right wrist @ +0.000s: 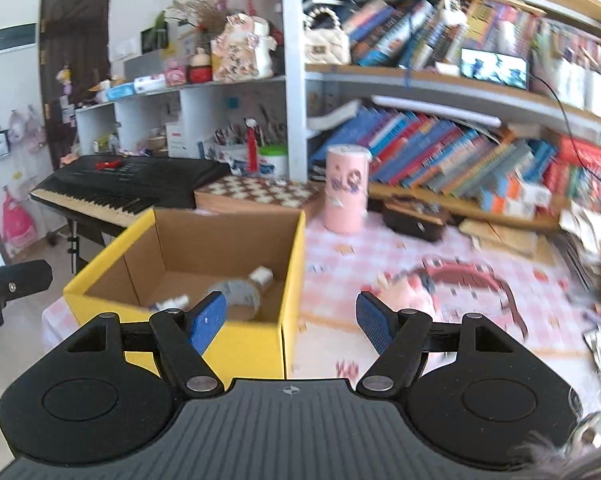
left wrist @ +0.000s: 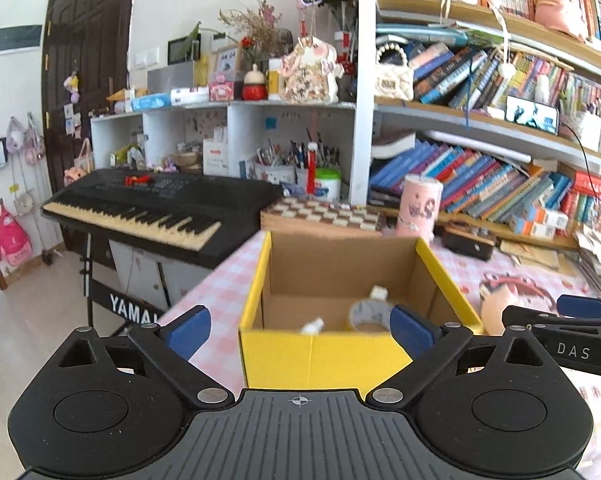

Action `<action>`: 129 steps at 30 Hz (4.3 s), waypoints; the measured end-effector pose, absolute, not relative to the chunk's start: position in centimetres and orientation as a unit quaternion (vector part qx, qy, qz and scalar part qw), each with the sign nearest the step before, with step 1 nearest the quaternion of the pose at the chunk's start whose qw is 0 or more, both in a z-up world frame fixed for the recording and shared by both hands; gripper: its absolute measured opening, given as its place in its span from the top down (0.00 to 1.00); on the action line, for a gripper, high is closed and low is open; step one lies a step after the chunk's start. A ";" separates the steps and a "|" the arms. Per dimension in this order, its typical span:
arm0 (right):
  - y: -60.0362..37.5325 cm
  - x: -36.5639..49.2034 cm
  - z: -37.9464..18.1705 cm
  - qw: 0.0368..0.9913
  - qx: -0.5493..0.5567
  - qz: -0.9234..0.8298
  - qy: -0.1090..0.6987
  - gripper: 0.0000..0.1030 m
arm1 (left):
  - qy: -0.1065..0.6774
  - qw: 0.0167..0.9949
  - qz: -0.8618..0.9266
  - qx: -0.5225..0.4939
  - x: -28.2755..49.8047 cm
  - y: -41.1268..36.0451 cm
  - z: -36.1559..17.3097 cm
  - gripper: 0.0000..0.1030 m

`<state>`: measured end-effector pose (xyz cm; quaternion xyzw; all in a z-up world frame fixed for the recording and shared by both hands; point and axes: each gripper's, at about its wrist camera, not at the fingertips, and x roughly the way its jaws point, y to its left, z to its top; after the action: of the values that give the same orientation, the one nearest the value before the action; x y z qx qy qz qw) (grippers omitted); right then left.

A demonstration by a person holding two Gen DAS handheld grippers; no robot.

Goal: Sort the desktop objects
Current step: 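Lift both tools out of the yellow box and back away, then move left tool toward pink pig plush while right tool approaches small white cat box, then close left tool on pink pig plush while right tool grasps small white cat box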

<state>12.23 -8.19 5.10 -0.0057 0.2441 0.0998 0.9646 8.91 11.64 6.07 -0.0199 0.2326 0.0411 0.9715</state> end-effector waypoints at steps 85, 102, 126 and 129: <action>-24.9 6.8 -0.5 0.925 0.003 0.016 0.380 0.20 | 0.374 0.923 -0.089 0.008 8.7 -7.5 -0.3 0.04; -30.7 15.8 -2.9 0.922 -0.018 0.062 0.381 0.37 | 0.382 0.922 -0.059 -0.008 17.5 -12.8 -1.2 0.04; -31.0 28.4 -7.5 0.909 -0.037 0.105 0.401 0.55 | 0.410 0.906 -0.021 -0.102 32.0 -13.9 -6.2 0.14; -30.9 28.7 -7.8 0.909 -0.036 0.110 0.401 0.57 | 0.415 0.903 -0.030 -0.105 32.5 -14.4 -6.7 0.19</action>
<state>28.68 -30.86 -7.77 -0.0359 0.4013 0.1097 0.9087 32.50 -14.43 -6.72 -0.1049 0.4149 -0.0303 0.9033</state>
